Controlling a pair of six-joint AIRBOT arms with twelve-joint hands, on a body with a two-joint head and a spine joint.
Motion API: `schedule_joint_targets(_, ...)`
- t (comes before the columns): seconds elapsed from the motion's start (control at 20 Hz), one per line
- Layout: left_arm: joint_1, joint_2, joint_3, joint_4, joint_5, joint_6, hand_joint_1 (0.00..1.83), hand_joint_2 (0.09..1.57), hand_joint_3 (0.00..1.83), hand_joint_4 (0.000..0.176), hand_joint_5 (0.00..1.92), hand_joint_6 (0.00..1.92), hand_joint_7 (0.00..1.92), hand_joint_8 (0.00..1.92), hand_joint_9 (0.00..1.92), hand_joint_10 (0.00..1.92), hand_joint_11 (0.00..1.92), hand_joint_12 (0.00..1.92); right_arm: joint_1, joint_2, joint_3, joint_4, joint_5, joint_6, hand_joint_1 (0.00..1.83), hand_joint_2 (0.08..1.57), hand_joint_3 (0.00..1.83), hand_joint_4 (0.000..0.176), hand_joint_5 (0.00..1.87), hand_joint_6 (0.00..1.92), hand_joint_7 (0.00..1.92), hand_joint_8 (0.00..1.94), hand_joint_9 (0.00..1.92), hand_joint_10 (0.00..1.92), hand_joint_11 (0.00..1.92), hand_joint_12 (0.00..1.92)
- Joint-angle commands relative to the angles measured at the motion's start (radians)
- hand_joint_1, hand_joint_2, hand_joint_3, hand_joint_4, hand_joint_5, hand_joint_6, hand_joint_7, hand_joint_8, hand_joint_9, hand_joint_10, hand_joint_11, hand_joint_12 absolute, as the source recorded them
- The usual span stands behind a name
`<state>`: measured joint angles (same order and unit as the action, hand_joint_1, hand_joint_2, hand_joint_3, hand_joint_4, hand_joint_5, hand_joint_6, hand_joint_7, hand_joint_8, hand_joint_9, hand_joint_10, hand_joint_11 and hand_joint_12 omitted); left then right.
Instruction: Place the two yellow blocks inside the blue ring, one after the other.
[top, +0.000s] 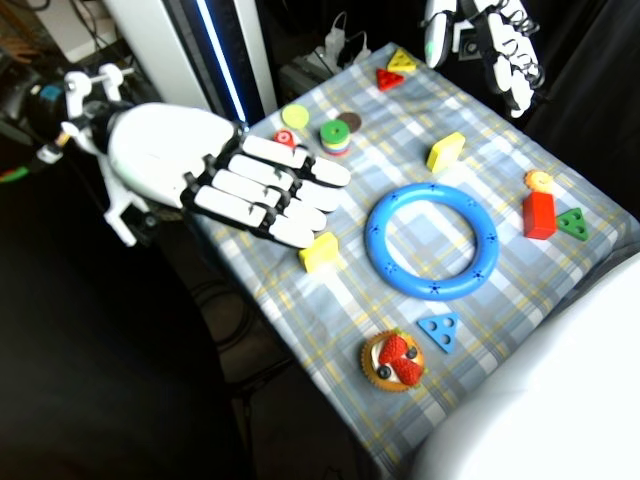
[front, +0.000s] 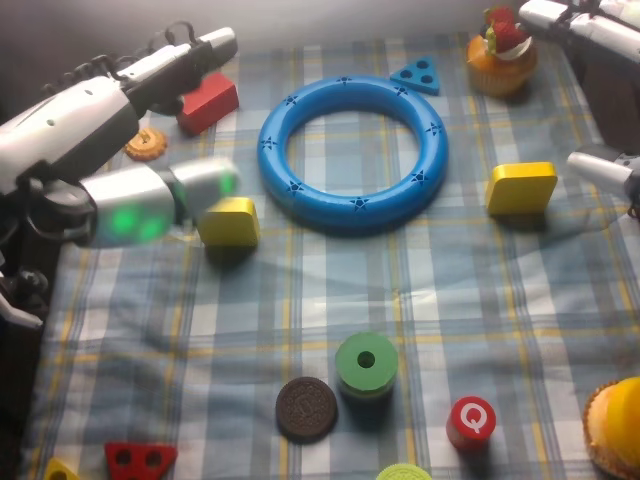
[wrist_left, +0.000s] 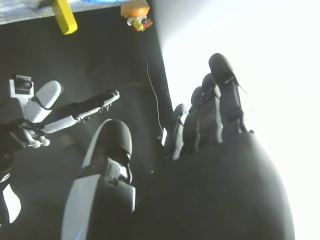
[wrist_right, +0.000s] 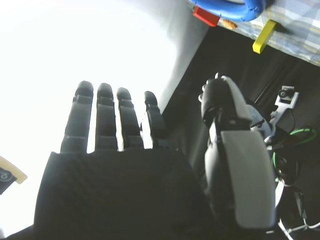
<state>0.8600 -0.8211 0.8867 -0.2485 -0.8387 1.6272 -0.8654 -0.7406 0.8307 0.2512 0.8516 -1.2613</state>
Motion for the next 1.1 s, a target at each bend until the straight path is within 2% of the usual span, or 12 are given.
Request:
schedule_joint_targets(0.0,-0.013,-0.004,0.003,0.011,-0.103,-0.001,0.74,1.14,0.0,0.025,0.08,0.0,0.07,0.01,0.11,0.09,0.0,0.65,0.007,0.0,0.005,0.002,0.121,-0.003,0.51,1.3,0.02,0.005,0.0,0.0,0.0,0.0,0.0,0.0,0.0,0.0)
schedule_joint_targets(0.05,-0.014,-0.005,0.003,0.011,-0.101,-0.001,0.74,1.14,0.0,0.025,0.07,0.0,0.06,0.0,0.1,0.06,0.0,0.6,0.007,-0.003,0.006,0.005,0.121,-0.003,0.51,1.3,0.02,0.0,0.0,0.0,0.0,0.0,0.0,0.0,0.0,0.0)
schedule_joint_targets(0.1,-0.015,-0.006,0.004,0.012,-0.096,-0.001,0.73,1.12,0.0,0.033,0.05,0.0,0.04,0.0,0.08,0.04,0.0,0.59,0.006,-0.006,0.006,0.008,0.121,-0.003,0.52,1.3,0.02,0.016,0.0,0.0,0.0,0.0,0.0,0.0,0.0,0.0)
schedule_joint_targets(0.2,-0.02,-0.01,0.008,0.014,-0.079,-0.001,0.74,1.11,0.0,0.02,0.04,0.0,0.02,0.0,0.07,0.03,0.0,0.62,0.002,-0.013,0.009,0.017,0.121,-0.002,0.54,1.3,0.01,0.012,0.0,0.0,0.0,0.0,0.0,0.0,0.0,0.0)
schedule_joint_targets(0.35,-0.027,-0.02,0.02,0.014,-0.04,-0.001,0.71,1.07,0.0,0.054,0.01,0.0,0.0,0.0,0.04,0.0,0.0,0.37,0.001,-0.022,0.014,0.027,0.121,0.001,0.41,1.31,0.01,0.0,0.0,0.0,0.0,0.0,0.0,0.0,0.0,0.0)
schedule_joint_targets(0.4,-0.031,-0.026,0.027,0.014,-0.021,-0.001,0.81,1.04,0.0,0.085,0.0,0.0,0.03,0.0,0.04,0.0,0.0,0.5,0.0,-0.024,0.016,0.029,0.121,0.006,0.44,1.31,0.01,0.0,0.0,0.0,0.0,0.0,0.0,0.0,0.0,0.0)
schedule_joint_targets(0.45,-0.035,-0.031,0.035,0.013,-0.001,0.0,0.96,1.01,0.0,0.082,0.06,0.01,0.1,0.01,0.09,0.02,0.0,0.76,-0.002,-0.026,0.019,0.029,0.121,0.014,0.47,1.31,0.0,0.0,0.0,0.0,0.0,0.0,0.0,0.0,0.0,0.0)
schedule_joint_targets(0.5,-0.039,-0.037,0.042,0.01,0.016,0.001,1.02,1.0,0.0,0.08,0.09,0.01,0.14,0.01,0.12,0.03,0.0,1.0,-0.004,-0.027,0.021,0.029,0.121,0.023,0.47,1.31,0.0,0.0,0.0,0.0,0.0,0.0,0.0,0.0,0.0,0.0)
schedule_joint_targets(0.6,-0.045,-0.05,0.056,-0.014,0.051,0.033,1.15,0.99,0.0,0.059,0.19,0.01,0.25,0.02,0.17,0.05,0.0,1.21,-0.004,-0.03,0.025,0.029,0.121,0.029,0.45,1.32,0.01,0.0,0.0,0.0,0.0,0.0,0.0,0.0,0.0,0.0)
schedule_joint_targets(0.8,-0.068,-0.095,0.093,-0.085,0.122,0.129,1.21,1.01,0.0,0.01,0.23,0.01,0.3,0.01,0.21,0.07,0.0,1.25,-0.011,-0.031,0.026,0.029,0.124,0.045,0.49,1.32,0.0,0.0,0.0,0.0,0.0,0.0,0.0,0.0,0.0,0.0)
schedule_joint_targets(0.85,-0.07,-0.098,0.097,-0.089,0.128,0.132,1.18,1.03,0.0,0.02,0.22,0.0,0.3,0.0,0.2,0.08,0.0,1.21,-0.012,-0.031,0.026,0.029,0.125,0.047,0.49,1.32,0.0,0.0,0.0,0.0,0.0,0.0,0.0,0.0,0.0,0.0)
schedule_joint_targets(1.05,-0.09,-0.147,0.141,-0.19,0.199,0.262,1.18,1.07,0.01,0.032,0.32,0.02,0.42,0.02,0.27,0.13,0.0,1.16,-0.019,-0.032,0.028,0.032,0.136,0.065,0.54,1.31,0.0,0.0,0.0,0.0,0.0,0.0,0.0,0.0,0.0,0.0)
